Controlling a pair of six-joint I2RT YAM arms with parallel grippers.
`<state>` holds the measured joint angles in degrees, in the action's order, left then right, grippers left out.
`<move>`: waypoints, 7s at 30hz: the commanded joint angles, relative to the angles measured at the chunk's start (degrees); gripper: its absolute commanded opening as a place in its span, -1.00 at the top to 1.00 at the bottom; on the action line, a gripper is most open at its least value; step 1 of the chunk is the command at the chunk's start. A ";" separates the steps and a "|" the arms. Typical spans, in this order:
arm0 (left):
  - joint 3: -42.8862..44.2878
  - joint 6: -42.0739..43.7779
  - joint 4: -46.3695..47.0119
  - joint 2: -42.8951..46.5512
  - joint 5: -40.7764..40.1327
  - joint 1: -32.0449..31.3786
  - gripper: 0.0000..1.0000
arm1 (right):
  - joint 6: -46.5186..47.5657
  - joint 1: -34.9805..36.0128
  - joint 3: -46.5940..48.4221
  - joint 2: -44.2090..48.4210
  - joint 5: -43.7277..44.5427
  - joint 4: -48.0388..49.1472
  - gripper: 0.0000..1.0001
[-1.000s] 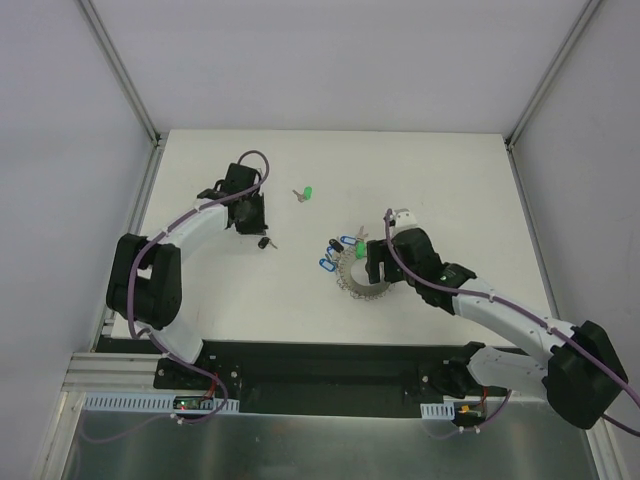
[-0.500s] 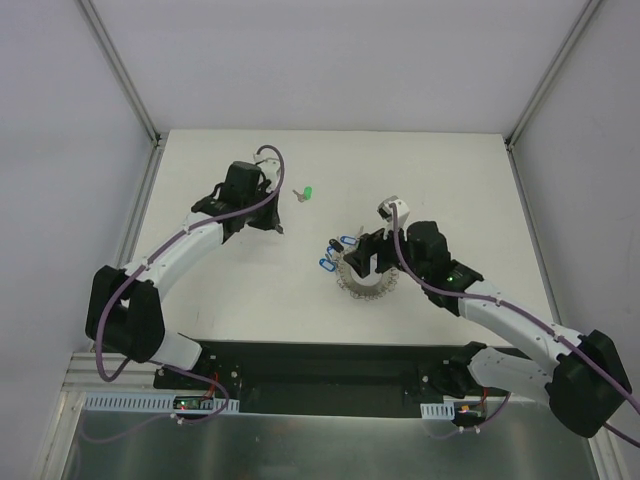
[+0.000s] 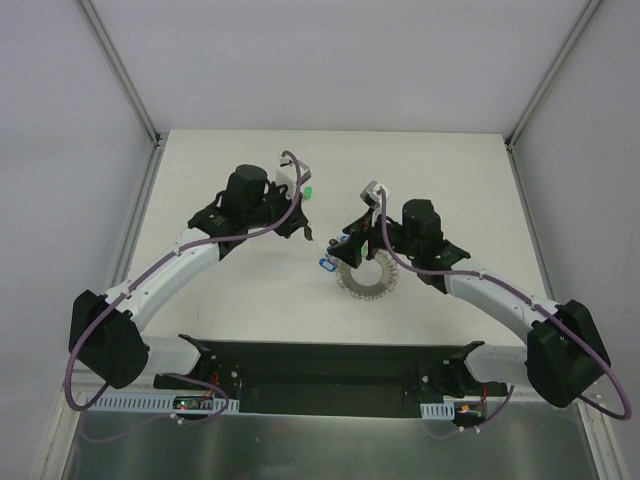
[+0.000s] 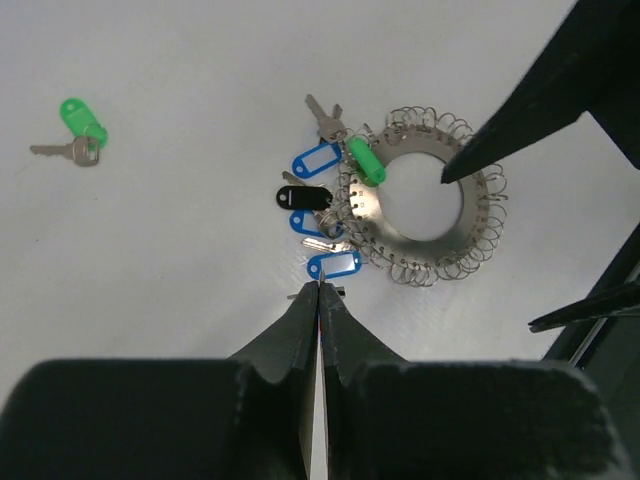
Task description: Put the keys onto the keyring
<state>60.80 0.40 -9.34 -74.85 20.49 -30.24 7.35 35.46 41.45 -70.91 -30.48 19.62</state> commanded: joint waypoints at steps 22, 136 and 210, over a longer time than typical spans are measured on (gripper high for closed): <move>1.61 4.87 1.87 6.47 11.41 -6.59 1.00 | 8.20 -0.92 12.86 -10.30 -21.55 1.12 -0.19; -10.61 0.65 -12.89 28.27 -29.54 -5.01 -0.97 | -13.77 -1.81 7.67 -11.62 40.31 -41.84 -0.18; -10.61 1.53 -13.51 24.40 -27.87 -4.92 -0.97 | 12.68 15.51 15.24 -22.51 39.44 -45.02 0.48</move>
<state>49.76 1.08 -23.27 -50.63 -7.31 -35.88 19.16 50.04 54.76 -92.77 7.33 -23.35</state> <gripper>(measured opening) 0.985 0.262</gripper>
